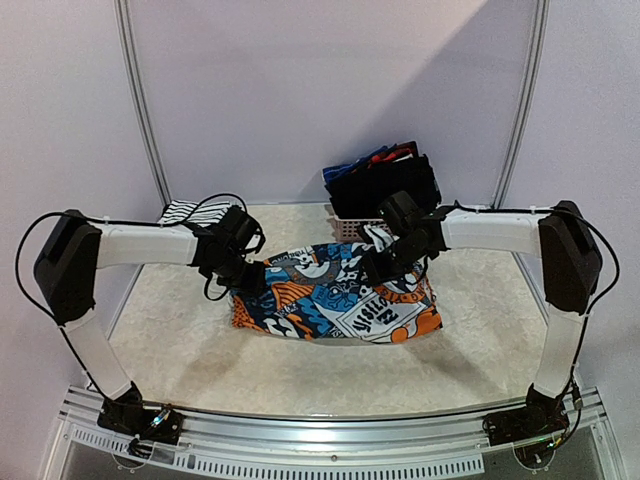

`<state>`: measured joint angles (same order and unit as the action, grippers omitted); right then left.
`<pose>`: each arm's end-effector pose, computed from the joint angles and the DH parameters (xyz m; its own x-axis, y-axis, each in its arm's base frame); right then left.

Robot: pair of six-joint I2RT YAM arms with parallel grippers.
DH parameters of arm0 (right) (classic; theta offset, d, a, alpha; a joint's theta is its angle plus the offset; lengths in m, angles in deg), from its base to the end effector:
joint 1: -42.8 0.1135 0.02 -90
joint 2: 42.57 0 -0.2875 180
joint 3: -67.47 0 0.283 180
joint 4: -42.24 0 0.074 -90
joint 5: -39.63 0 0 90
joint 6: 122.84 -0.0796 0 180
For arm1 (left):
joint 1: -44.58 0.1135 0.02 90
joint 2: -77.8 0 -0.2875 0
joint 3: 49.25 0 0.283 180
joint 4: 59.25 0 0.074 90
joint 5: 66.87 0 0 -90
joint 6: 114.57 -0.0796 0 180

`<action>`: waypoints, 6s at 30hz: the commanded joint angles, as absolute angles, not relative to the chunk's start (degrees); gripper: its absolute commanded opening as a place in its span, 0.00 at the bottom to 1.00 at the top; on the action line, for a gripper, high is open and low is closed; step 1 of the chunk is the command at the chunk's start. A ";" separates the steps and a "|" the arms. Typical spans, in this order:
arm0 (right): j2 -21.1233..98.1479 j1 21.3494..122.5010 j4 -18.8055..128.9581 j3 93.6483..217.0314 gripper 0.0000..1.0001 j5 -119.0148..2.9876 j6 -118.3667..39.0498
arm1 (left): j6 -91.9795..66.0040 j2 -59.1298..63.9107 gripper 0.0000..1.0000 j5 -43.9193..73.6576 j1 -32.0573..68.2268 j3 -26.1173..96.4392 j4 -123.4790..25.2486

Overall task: Fold and stack the mixed laundry pile
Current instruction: Smooth out the rectangle-folded shorts at the center of the board, then pick up the rectangle-folded shorts from the center of the board, then move the rectangle-folded shorts to the center of the board, then pick up the rectangle-folded shorts from the center of the board.

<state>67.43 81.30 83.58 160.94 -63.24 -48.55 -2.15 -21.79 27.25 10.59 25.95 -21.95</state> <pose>0.3570 0.3066 0.1748 -0.8274 -0.3209 -0.4609 -0.4940 0.8062 0.3256 0.3335 -0.2180 0.1451 -0.8767 0.1323 -0.4625 0.2109 0.9698 -0.1224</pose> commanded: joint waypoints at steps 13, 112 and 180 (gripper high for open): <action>70.13 81.02 79.10 148.80 0.42 -55.13 -56.97 | -2.75 -28.19 0.56 27.64 13.91 26.80 -21.18; 85.48 100.40 75.91 173.64 0.04 -47.60 -65.92 | 6.53 4.17 0.00 45.02 -2.00 18.46 -2.09; 70.14 102.85 72.91 159.93 0.02 -47.28 -64.39 | 13.40 1.73 0.68 14.29 29.32 -12.69 -52.42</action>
<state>72.85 102.43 73.33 161.72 -47.67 -64.68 13.50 4.87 14.81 28.16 -13.68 -47.72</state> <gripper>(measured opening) 0.020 0.731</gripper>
